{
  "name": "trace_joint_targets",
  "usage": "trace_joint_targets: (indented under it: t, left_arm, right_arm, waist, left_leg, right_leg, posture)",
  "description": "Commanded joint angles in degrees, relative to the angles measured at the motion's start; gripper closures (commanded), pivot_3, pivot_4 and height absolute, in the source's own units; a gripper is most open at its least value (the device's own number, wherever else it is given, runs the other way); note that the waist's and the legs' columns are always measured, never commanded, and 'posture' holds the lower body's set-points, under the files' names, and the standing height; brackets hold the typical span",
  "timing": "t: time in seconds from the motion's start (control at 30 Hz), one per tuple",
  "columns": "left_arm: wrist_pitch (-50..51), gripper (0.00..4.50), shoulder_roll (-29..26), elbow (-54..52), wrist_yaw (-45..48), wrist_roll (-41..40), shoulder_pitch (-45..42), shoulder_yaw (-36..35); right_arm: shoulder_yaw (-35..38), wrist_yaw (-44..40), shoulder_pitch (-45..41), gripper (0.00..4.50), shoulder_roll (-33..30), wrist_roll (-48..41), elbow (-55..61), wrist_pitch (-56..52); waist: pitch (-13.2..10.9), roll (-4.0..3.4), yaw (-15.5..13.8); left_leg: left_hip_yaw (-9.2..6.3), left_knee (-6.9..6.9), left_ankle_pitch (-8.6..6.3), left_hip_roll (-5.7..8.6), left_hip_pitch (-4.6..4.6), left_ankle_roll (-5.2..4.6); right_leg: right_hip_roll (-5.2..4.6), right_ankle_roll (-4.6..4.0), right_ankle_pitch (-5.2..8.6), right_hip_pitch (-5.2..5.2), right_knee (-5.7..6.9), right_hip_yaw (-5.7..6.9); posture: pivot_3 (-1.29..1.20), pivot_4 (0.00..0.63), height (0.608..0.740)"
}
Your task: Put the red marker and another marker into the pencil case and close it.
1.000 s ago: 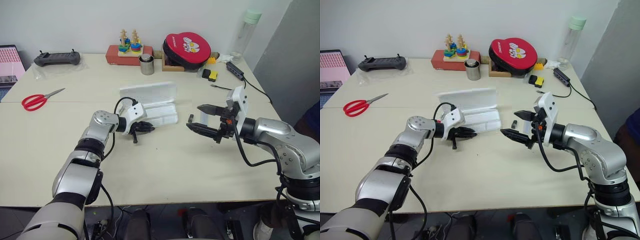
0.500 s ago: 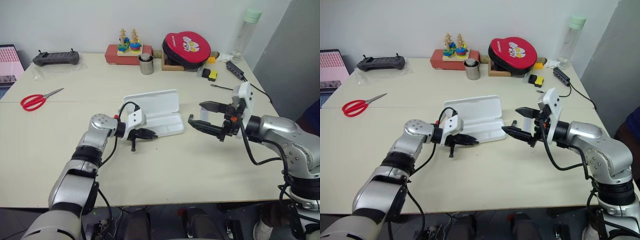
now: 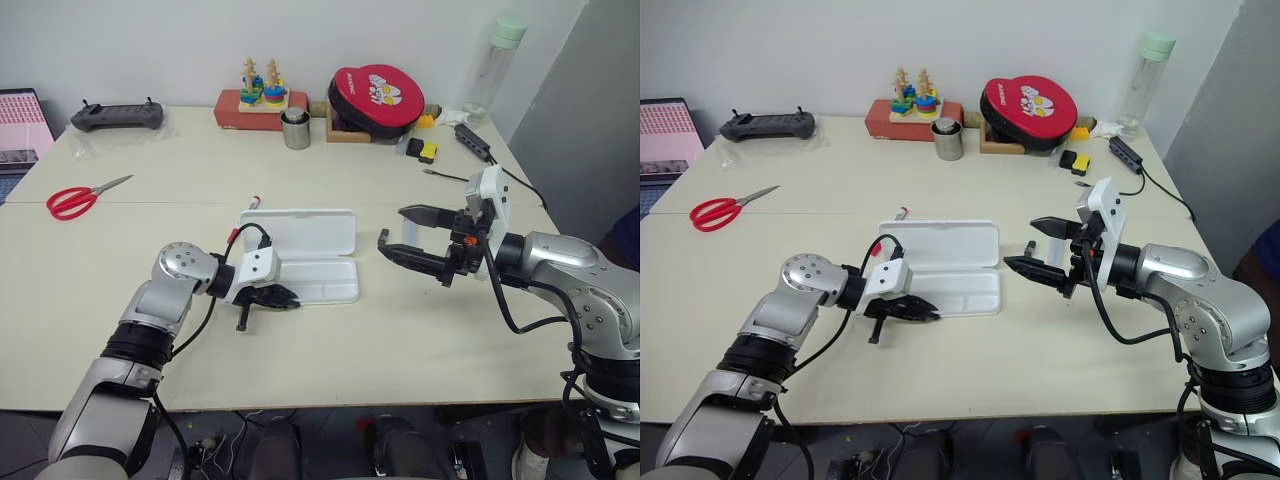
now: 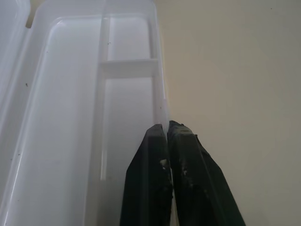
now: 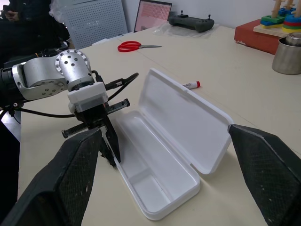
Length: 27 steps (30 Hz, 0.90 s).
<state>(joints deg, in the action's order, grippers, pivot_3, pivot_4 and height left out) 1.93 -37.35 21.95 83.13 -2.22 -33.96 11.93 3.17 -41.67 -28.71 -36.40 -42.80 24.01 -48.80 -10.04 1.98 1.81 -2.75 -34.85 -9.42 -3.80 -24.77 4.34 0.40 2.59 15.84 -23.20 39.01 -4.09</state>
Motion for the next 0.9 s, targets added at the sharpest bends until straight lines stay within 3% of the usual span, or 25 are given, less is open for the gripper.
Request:
trace_joint_targets:
  t: [0.03,0.17,0.3,0.43,0.57,0.9]
  left_arm:
    - [2.94,3.38,-0.52,-5.2,-0.47,-3.82,-0.69,-2.26]
    - [12.32,2.57,-0.39,-13.11,-1.16,-11.34,-0.5,-6.03]
    - [26.15,1.81,0.33,-18.9,-9.25,-20.88,-3.06,-14.78]
    - [29.42,0.9,1.23,-13.03,-23.49,-22.79,-9.01,-24.3]
    - [28.61,0.03,0.49,-4.41,-34.65,-17.95,-11.59,-26.05]
    - [22.07,0.03,2.56,10.9,-43.35,-9.71,-11.82,-20.81]
  right_arm:
    - [0.77,-0.92,-1.17,0.0,-0.15,-0.89,1.2,1.05]
    - [1.86,-1.2,-1.79,0.0,0.12,-2.32,1.21,0.52]
    - [3.56,-0.73,-2.82,0.0,0.65,-4.37,1.34,0.6]
    - [4.44,2.16,-6.14,0.0,2.47,-4.39,-0.61,1.06]
    - [2.95,4.58,-9.29,0.0,4.95,-1.59,-3.37,3.3]
    - [-0.3,5.21,-12.22,0.0,8.67,2.74,-7.21,6.07]
  waist:
    - [0.0,0.0,0.01]
    - [-0.01,-0.01,0.03]
    - [-0.01,-0.01,0.09]
    - [-0.02,0.0,0.07]
    - [-0.01,-0.01,0.09]
    - [-0.01,-0.01,-0.19]
  left_leg:
    - [0.0,0.0,0.0,0.0,0.0,0.0]
    - [0.0,0.0,0.0,0.0,-0.01,0.0]
    - [-0.01,0.0,0.0,-0.01,-0.01,0.0]
    - [-0.06,-0.02,0.0,-0.01,0.0,-0.01]
    - [-0.02,-0.03,0.01,0.01,0.04,-0.02]
    - [-0.02,0.02,0.01,0.02,-0.03,-0.01]
  right_leg:
    - [0.0,0.0,0.0,0.0,0.0,0.0]
    - [0.0,0.0,0.0,0.0,-0.02,-0.01]
    - [0.0,0.01,0.01,0.0,-0.01,0.0]
    - [0.02,0.06,-0.02,0.0,0.01,0.04]
    - [0.01,0.11,-0.05,0.03,-0.02,-0.01]
    - [0.01,-0.03,-0.08,-0.01,-0.04,0.02]
  posture:
    - [0.0,0.15,0.74]
    - [0.0,0.15,0.74]
    - [0.0,0.15,0.74]
    - [0.0,0.15,0.74]
    - [0.0,0.15,0.74]
    - [0.0,0.15,0.74]
